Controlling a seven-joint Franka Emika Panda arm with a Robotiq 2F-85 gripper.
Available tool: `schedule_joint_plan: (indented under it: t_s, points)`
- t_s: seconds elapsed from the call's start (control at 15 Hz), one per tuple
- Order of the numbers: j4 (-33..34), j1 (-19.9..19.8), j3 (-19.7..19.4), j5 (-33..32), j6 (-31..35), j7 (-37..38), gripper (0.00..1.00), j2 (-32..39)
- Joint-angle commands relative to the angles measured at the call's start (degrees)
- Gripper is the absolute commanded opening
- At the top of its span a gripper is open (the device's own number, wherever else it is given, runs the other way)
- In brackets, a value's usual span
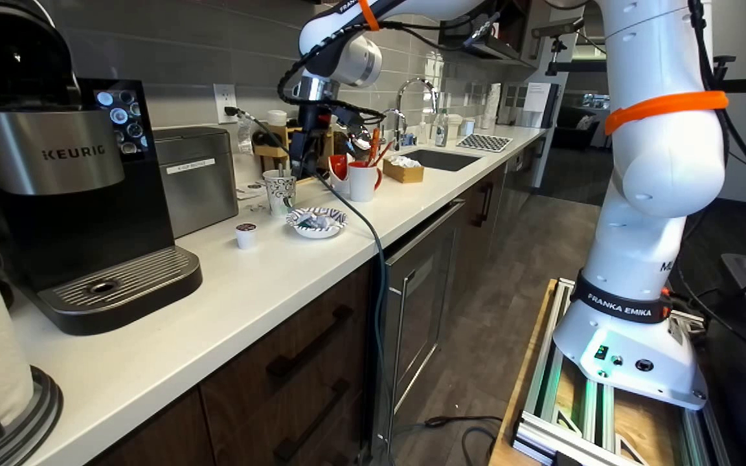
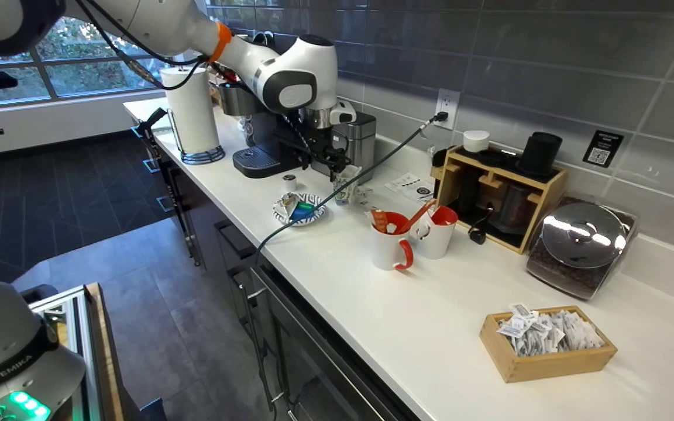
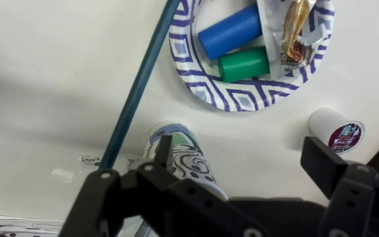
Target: Take the knives out of the coffee cup and put it into the mug cup
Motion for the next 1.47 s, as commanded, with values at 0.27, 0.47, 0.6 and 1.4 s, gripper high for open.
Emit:
schedule_joint_plan:
  t_s: [0.27,0.47,0.6,1.4]
  points:
    - [6.77,-1.3,-0.4,-3.26,0.51,8.85,1.0,5.41]
    - [8.72,-1.56,-0.41,-3.12,0.99,10.84,1.0,6.6]
    - [9.63,-1.45,-0.31,-3.16,1.54,11.9,1.0,7.04]
    - [11.13,-0.3,-0.05,-4.76,3.5,15.87,0.58,8.33]
